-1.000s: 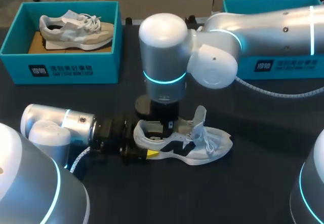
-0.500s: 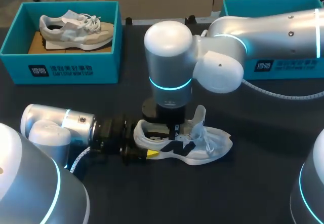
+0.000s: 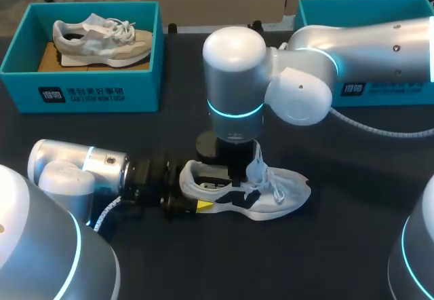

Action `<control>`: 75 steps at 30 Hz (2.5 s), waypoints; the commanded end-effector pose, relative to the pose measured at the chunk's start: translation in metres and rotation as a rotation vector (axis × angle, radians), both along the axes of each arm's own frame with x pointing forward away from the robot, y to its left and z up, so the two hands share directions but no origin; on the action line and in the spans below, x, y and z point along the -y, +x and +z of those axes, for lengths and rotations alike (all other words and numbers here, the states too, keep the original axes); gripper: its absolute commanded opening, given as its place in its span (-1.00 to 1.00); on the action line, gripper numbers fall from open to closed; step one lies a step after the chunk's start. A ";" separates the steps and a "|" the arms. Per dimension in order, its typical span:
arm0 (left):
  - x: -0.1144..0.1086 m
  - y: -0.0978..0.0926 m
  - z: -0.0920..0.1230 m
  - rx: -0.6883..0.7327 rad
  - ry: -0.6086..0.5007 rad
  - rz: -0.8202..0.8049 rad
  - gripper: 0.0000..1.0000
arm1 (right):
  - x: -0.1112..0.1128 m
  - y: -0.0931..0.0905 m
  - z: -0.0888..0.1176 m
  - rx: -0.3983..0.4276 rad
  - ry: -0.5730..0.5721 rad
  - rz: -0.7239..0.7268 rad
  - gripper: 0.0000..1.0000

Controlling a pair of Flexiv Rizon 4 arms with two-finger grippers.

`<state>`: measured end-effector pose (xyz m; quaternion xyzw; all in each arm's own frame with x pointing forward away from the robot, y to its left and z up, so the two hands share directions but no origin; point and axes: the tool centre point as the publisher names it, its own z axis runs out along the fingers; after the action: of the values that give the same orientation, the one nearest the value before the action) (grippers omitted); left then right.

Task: Take the shoe out of the shoebox, open the shoe tongue, remove and reinsert the insole, then place the shoe into the shoebox

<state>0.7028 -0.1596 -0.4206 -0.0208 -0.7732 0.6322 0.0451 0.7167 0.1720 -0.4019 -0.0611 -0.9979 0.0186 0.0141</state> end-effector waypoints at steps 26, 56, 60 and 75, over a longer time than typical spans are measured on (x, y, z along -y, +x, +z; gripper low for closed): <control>-0.002 0.000 -0.006 0.001 0.000 0.000 -1.00 | -0.009 -0.036 -0.033 -0.174 0.015 -0.093 -0.24; -0.002 0.000 -0.006 0.001 0.000 0.000 -1.00 | -0.010 -0.044 -0.009 0.000 0.014 -0.123 -0.08; -0.002 0.000 -0.006 0.001 0.000 0.000 -1.00 | -0.012 -0.043 -0.008 -0.001 0.014 -0.115 -0.08; -0.002 0.000 -0.006 0.001 0.000 0.000 -1.00 | -0.012 -0.041 -0.025 -0.070 0.043 -0.134 -0.69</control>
<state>0.7000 -0.1586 -0.4211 -0.0226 -0.7731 0.6323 0.0455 0.6856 0.1808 -0.4097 -0.1265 -0.9906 -0.0007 0.0520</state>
